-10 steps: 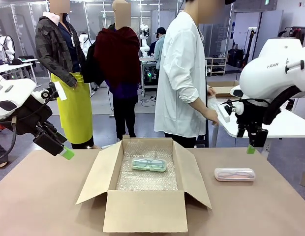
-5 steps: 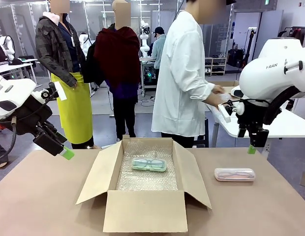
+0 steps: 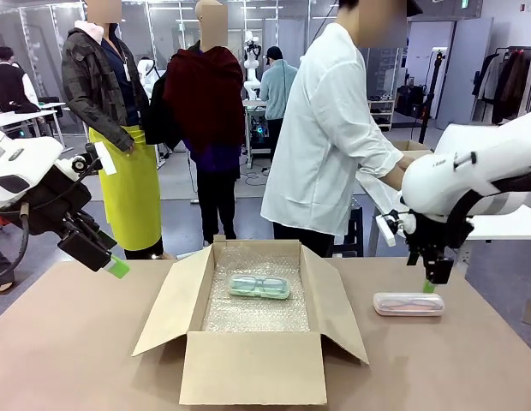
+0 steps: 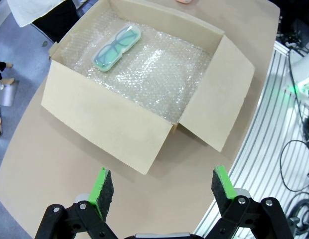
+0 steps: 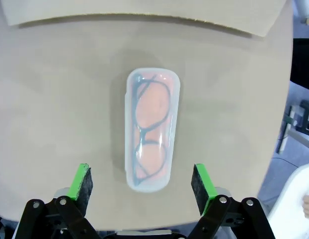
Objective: Pack the glasses set securely to prepare it for shipping.
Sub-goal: Put the Glasses case from the right side of the table into the Package Box.
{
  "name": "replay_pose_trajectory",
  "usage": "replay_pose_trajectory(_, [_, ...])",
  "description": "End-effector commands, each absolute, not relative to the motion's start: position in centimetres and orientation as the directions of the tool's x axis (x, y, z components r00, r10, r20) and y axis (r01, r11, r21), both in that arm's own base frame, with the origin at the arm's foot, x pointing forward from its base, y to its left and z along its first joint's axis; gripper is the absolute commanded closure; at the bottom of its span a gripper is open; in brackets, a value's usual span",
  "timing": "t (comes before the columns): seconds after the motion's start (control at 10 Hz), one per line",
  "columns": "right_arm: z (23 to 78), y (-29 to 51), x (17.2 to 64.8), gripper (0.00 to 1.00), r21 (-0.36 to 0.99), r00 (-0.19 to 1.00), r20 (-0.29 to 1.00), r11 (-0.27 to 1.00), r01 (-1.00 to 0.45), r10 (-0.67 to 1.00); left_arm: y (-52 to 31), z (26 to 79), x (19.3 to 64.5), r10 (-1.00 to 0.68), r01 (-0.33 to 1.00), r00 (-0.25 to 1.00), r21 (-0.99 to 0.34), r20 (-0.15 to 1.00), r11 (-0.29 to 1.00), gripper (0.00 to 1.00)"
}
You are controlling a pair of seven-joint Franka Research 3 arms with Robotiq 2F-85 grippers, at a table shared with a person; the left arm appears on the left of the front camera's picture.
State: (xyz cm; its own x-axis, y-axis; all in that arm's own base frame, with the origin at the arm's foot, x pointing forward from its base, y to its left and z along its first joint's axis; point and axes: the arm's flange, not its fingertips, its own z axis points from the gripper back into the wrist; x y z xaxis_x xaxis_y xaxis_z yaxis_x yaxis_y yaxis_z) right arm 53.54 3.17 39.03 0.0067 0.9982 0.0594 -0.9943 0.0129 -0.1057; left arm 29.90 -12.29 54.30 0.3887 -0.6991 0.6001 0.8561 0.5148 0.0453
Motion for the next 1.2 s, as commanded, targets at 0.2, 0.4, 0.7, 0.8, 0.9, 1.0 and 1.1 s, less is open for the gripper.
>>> replay_pose_trajectory(0.2, [34.8,3.2,56.3,0.0,-0.065,0.013,0.087,0.019,-0.998,0.996,-12.2,54.3,29.9,-0.692,0.86,0.381,0.04,0.614,0.508,0.0])
replay_pose_trajectory(0.4, [32.6,3.1,56.8,0.0,-0.026,0.029,0.078,0.031,-0.999,0.997,-12.2,54.3,29.9,-0.692,0.86,0.381,0.04,0.614,0.508,0.0])
replay_pose_trajectory(0.7, [30.7,3.1,56.9,0.0,-0.031,0.048,0.085,0.051,-0.998,0.995,-12.2,54.3,29.9,-0.692,0.86,0.381,0.04,0.614,0.508,0.0])
replay_pose_trajectory(0.8, [30.3,3.0,56.9,0.0,-0.049,0.056,0.094,0.061,-0.997,0.994,-12.2,54.3,29.9,-0.692,0.86,0.381,0.04,0.614,0.508,0.0])
replay_pose_trajectory(0.9, [30.3,3.0,56.8,0.16,-0.054,0.046,0.091,0.051,-0.997,0.995,-12.2,54.3,29.9,-0.692,0.86,0.381,0.04,0.614,0.508,0.0])
replay_pose_trajectory(1.0, [30.5,3.0,56.7,0.2,-0.06,0.048,0.089,0.053,-0.997,0.995,-12.2,54.3,29.9,-0.692,0.86,0.381,0.04,0.614,0.508,0.0])
replay_pose_trajectory(1.1, [30.7,3.0,56.7,0.36,-0.061,0.047,0.087,0.053,-0.997,0.995,-12.2,54.3,29.9,-0.692,0.86,0.381,0.04,0.614,0.508,0.0])
